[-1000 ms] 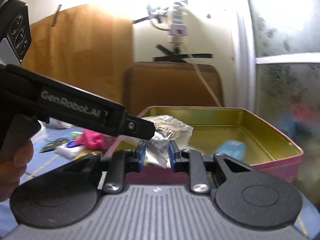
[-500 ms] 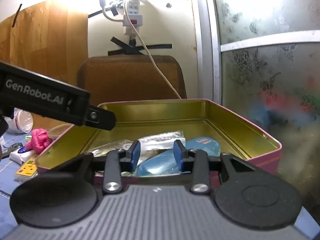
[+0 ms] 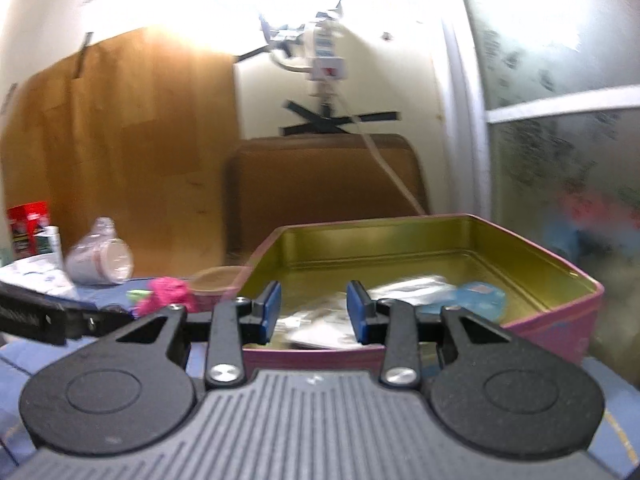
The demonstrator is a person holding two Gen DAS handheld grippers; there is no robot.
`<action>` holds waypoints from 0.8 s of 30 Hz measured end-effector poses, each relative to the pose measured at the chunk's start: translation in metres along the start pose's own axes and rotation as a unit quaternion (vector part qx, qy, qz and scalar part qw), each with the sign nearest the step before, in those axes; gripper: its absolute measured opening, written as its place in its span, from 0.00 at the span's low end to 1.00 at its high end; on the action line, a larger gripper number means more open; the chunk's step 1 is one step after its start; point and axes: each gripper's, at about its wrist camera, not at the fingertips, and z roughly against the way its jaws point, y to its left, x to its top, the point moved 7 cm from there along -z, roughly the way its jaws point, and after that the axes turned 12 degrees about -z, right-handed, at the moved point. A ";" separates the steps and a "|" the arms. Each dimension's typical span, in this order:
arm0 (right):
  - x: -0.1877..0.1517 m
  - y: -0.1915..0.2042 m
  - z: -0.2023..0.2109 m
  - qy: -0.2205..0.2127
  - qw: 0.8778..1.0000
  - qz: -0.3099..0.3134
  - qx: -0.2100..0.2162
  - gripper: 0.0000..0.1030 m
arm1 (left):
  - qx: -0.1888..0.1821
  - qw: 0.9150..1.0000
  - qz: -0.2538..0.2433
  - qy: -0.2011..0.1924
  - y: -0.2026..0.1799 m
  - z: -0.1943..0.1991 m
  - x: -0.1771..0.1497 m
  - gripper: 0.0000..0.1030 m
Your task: Organize soft objects
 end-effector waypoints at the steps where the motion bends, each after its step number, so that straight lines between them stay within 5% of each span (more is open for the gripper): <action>1: -0.003 0.010 0.000 0.006 1.000 0.008 0.012 0.38 | 0.018 1.000 0.009 0.008 0.014 0.001 -0.008 0.78; 7: -0.033 0.073 -0.014 0.063 0.992 0.074 0.077 0.38 | 0.112 0.992 0.049 0.023 0.085 0.012 -0.043 0.78; 12: -0.035 0.104 -0.056 0.092 0.986 0.103 0.090 0.38 | 0.102 0.989 0.110 0.001 0.106 0.020 -0.050 0.79; 18: -0.044 0.121 -0.126 0.129 0.983 0.123 0.051 0.38 | 0.115 0.989 0.094 -0.023 0.099 0.029 -0.046 0.84; 19: -0.047 0.123 -0.134 0.135 0.981 0.130 0.045 0.36 | 0.123 0.988 0.090 -0.025 0.098 0.029 -0.046 0.91; 22: -0.057 0.124 -0.144 0.144 0.977 0.152 0.028 0.07 | 0.138 0.986 0.082 -0.037 0.097 0.033 -0.044 0.95; 24: -0.056 0.126 -0.135 0.142 0.978 0.150 0.037 0.06 | 0.139 0.986 0.084 -0.042 0.098 0.035 -0.043 0.96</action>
